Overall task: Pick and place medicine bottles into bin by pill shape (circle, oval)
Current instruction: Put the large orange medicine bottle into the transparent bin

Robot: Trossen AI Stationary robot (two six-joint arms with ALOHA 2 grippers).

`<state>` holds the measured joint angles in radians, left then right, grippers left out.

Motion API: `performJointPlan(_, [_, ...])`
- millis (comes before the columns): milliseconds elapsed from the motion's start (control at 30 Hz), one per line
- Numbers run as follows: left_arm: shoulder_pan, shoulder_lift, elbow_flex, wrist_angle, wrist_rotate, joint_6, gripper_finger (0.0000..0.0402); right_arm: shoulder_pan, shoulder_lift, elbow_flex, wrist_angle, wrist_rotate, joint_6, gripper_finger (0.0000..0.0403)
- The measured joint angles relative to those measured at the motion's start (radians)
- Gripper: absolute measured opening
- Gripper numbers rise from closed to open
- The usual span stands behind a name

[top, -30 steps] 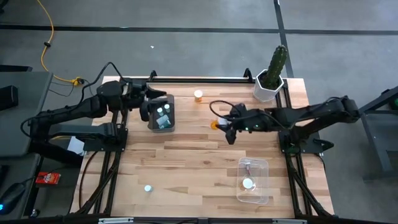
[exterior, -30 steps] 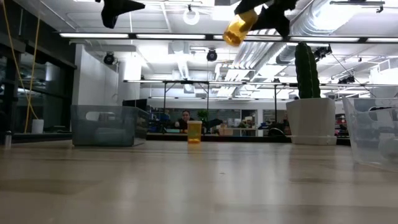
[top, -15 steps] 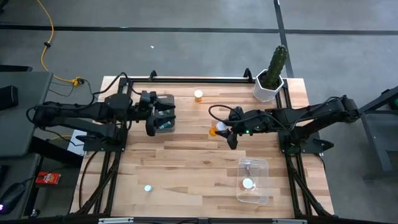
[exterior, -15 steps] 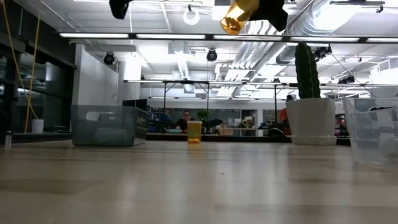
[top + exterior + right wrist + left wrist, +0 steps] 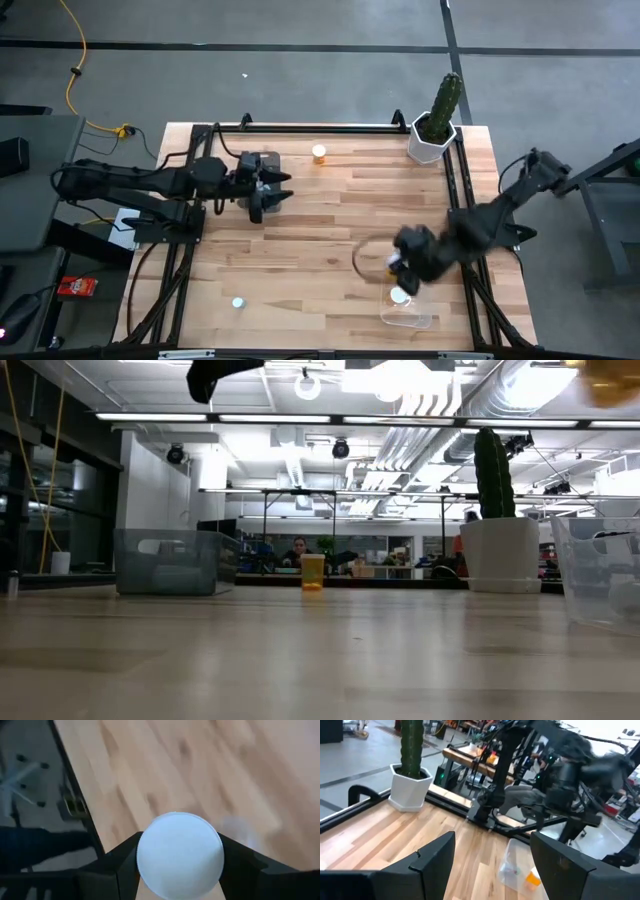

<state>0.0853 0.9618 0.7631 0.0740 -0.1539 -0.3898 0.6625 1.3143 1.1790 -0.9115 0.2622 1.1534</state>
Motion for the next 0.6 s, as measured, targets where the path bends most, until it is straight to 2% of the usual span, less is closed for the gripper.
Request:
performJointPlan(167, [0.013,0.013,0.000,0.001,0.002,0.000,0.0245,0.159,0.107,0.000,-0.115,0.012,0.237,0.0204])
performJointPlan(300, [0.035,0.013,0.000,0.001,0.001,0.000,0.0245,0.211,0.185,0.000,-0.223,0.017,0.356,0.0204])
performJointPlan(600, [0.059,0.013,0.000,0.001,0.015,-0.001,0.0245,0.221,0.323,0.000,-0.162,0.037,0.386,0.0204])
